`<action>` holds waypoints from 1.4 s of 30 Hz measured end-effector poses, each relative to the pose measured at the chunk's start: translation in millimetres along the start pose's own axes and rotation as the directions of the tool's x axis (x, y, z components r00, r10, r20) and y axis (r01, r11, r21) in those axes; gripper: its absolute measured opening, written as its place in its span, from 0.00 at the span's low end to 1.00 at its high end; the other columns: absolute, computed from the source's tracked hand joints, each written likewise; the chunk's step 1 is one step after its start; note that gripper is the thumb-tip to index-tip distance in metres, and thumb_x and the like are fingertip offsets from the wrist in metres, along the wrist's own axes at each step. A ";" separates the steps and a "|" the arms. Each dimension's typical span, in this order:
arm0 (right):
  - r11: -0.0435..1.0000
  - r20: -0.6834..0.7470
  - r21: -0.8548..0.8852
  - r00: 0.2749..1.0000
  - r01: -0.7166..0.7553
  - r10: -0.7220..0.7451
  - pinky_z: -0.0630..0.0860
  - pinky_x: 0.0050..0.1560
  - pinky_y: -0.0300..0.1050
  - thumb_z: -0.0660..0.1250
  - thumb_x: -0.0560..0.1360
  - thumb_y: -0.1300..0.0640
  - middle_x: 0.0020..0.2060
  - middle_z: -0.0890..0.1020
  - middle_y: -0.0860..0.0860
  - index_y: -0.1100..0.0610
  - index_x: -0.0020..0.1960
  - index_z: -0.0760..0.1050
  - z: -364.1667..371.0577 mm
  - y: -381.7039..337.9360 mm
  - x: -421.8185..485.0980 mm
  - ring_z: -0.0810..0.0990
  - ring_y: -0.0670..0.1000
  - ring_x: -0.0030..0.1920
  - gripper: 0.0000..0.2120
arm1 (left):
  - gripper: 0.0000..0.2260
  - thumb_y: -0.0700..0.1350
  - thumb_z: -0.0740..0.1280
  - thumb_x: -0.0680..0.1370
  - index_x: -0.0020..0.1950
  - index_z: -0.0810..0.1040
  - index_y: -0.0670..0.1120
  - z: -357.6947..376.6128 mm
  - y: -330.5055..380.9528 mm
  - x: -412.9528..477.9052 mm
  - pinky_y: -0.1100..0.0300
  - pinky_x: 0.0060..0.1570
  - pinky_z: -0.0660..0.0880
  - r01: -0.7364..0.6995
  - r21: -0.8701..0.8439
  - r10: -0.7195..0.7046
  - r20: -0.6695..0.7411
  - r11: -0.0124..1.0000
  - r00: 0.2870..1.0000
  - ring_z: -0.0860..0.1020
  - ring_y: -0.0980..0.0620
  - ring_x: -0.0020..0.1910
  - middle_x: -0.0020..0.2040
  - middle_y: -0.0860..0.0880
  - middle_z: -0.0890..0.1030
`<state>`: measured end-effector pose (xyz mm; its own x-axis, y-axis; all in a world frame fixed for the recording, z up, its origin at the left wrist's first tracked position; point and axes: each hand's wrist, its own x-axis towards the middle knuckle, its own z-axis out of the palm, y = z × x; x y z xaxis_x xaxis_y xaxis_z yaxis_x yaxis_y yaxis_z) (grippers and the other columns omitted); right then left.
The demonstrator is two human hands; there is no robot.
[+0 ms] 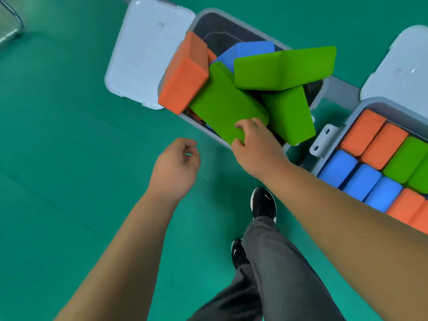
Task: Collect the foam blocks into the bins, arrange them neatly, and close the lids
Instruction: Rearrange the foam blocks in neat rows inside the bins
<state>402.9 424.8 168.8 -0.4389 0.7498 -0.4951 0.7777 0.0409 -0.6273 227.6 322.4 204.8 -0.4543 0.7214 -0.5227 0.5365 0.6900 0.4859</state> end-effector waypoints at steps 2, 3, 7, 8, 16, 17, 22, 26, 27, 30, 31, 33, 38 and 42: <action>1.000 -0.033 0.010 0.999 -0.002 0.003 0.69 0.47 0.46 0.60 0.83 0.54 0.71 0.70 0.53 0.55 0.74 0.68 -5.5 -13.0 22.3 0.75 0.45 0.39 0.20 | 0.12 0.46 0.66 0.81 0.64 0.78 0.50 -11.6 10.8 25.0 0.67 0.51 0.75 -0.058 0.077 0.061 -0.035 0.995 0.998 0.79 0.55 0.51 0.58 0.55 0.81; 1.000 -0.045 0.016 0.999 0.001 -0.001 0.69 0.47 0.46 0.60 0.82 0.54 0.70 0.70 0.52 0.55 0.73 0.69 -8.9 -19.8 33.0 0.76 0.46 0.41 0.20 | 0.12 0.45 0.67 0.80 0.64 0.78 0.49 -18.0 16.7 39.1 0.59 0.55 0.75 -0.109 0.115 0.116 -0.061 0.987 0.991 0.79 0.53 0.54 0.59 0.53 0.81; 0.999 -0.122 0.003 0.991 0.051 -0.050 0.74 0.56 0.50 0.63 0.80 0.55 0.68 0.73 0.52 0.56 0.71 0.72 -18.6 -40.5 75.0 0.78 0.55 0.60 0.19 | 0.20 0.46 0.71 0.74 0.64 0.74 0.42 -36.7 44.5 102.7 0.47 0.60 0.73 -0.261 0.213 0.317 -0.297 0.941 0.901 0.74 0.42 0.60 0.61 0.44 0.75; 0.999 -0.149 -0.006 0.987 0.054 -0.054 0.73 0.57 0.50 0.63 0.80 0.56 0.68 0.72 0.52 0.57 0.71 0.72 -18.9 -43.6 84.7 0.77 0.55 0.61 0.20 | 0.25 0.48 0.73 0.73 0.65 0.73 0.40 -38.2 49.1 119.6 0.47 0.62 0.72 -0.265 0.247 0.342 -0.357 0.932 0.869 0.73 0.40 0.61 0.62 0.42 0.74; 0.984 -0.165 -0.150 0.984 -0.093 0.067 0.77 0.64 0.54 0.65 0.77 0.55 0.81 0.58 0.46 0.52 0.82 0.58 10.5 -30.7 133.9 0.73 0.54 0.73 0.35 | 0.48 0.64 0.77 0.65 0.79 0.62 0.49 -13.4 28.2 210.7 0.42 0.66 0.71 -0.270 0.260 0.301 -0.088 0.927 0.949 0.70 0.42 0.69 0.74 0.49 0.70; 0.978 -0.187 -0.169 0.978 -0.121 0.089 0.78 0.63 0.54 0.67 0.77 0.55 0.81 0.59 0.47 0.52 0.82 0.58 16.6 -27.6 136.3 0.74 0.55 0.72 0.36 | 0.46 0.64 0.76 0.65 0.78 0.63 0.49 -11.2 25.8 212.3 0.43 0.65 0.71 -0.289 0.268 0.330 -0.122 0.919 0.936 0.71 0.41 0.67 0.72 0.49 0.71; 0.963 -0.367 -0.171 0.921 -0.206 0.131 0.76 0.64 0.55 0.68 0.72 0.55 0.75 0.68 0.53 0.54 0.79 0.63 44.5 -29.2 145.1 0.76 0.61 0.66 0.37 | 0.45 0.64 0.75 0.66 0.77 0.63 0.50 -14.7 15.7 217.2 0.45 0.63 0.70 -0.378 0.303 0.419 -0.081 0.875 0.904 0.71 0.41 0.64 0.72 0.51 0.72; 0.914 -0.464 -0.176 0.850 -0.365 0.250 0.74 0.61 0.58 0.68 0.70 0.49 0.75 0.67 0.52 0.54 0.78 0.62 65.4 -45.7 152.0 0.74 0.63 0.62 0.38 | 0.44 0.67 0.73 0.65 0.75 0.64 0.49 -31.2 21.7 234.3 0.43 0.57 0.74 -0.492 0.440 0.527 0.048 0.751 0.848 0.73 0.40 0.57 0.66 0.48 0.74; 0.896 -0.485 -0.177 0.828 -0.408 0.281 0.73 0.59 0.59 0.68 0.70 0.47 0.75 0.66 0.52 0.54 0.78 0.62 69.8 -50.3 155.1 0.74 0.63 0.61 0.39 | 0.44 0.69 0.72 0.65 0.75 0.64 0.48 -34.0 24.4 239.2 0.43 0.56 0.75 -0.514 0.472 0.548 0.076 0.716 0.833 0.74 0.39 0.56 0.64 0.47 0.75; 0.853 -0.518 -0.172 0.781 -0.493 0.347 0.70 0.57 0.58 0.69 0.70 0.45 0.75 0.66 0.51 0.53 0.78 0.61 73.9 -58.9 167.7 0.72 0.63 0.60 0.40 | 0.44 0.72 0.71 0.64 0.71 0.66 0.48 -37.3 30.9 249.0 0.43 0.51 0.77 -0.540 0.499 0.572 0.104 0.677 0.814 0.74 0.40 0.54 0.59 0.46 0.76; 0.845 -0.527 -0.170 0.771 -0.507 0.357 0.70 0.57 0.58 0.68 0.70 0.45 0.75 0.66 0.51 0.53 0.78 0.61 73.9 -58.3 170.7 0.72 0.63 0.60 0.39 | 0.44 0.73 0.71 0.64 0.70 0.66 0.48 -35.9 30.8 250.8 0.43 0.50 0.77 -0.542 0.505 0.580 0.096 0.672 0.809 0.74 0.40 0.53 0.58 0.47 0.76; 0.841 -0.551 -0.171 0.758 -0.513 0.350 0.70 0.58 0.59 0.67 0.69 0.44 0.75 0.67 0.52 0.53 0.77 0.61 76.4 -54.3 173.2 0.73 0.63 0.61 0.39 | 0.44 0.75 0.69 0.63 0.69 0.67 0.48 -33.3 28.5 252.2 0.43 0.49 0.78 -0.543 0.527 0.597 0.082 0.654 0.798 0.75 0.40 0.53 0.57 0.46 0.76; 0.883 -0.568 -0.202 0.785 -0.424 0.247 0.72 0.57 0.58 0.65 0.69 0.41 0.75 0.68 0.49 0.50 0.78 0.61 82.1 -33.1 160.7 0.74 0.62 0.61 0.40 | 0.42 0.77 0.66 0.65 0.68 0.67 0.50 -32.3 25.4 250.1 0.47 0.48 0.76 -0.550 0.566 0.632 0.064 0.614 0.772 0.76 0.40 0.53 0.58 0.47 0.78; 0.903 -0.513 -0.235 0.835 -0.358 0.198 0.73 0.60 0.57 0.68 0.70 0.37 0.77 0.66 0.47 0.49 0.81 0.58 75.0 -20.1 154.1 0.74 0.61 0.63 0.44 | 0.43 0.78 0.65 0.65 0.69 0.68 0.49 -26.3 26.0 245.8 0.47 0.47 0.75 -0.523 0.577 0.622 0.033 0.627 0.783 0.77 0.40 0.52 0.58 0.47 0.79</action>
<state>285.8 490.0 60.1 0.0183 0.9731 -0.2296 0.9657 -0.0766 -0.2481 111.1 519.3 107.4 0.0016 0.9915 -0.1302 0.9846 0.0212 0.1735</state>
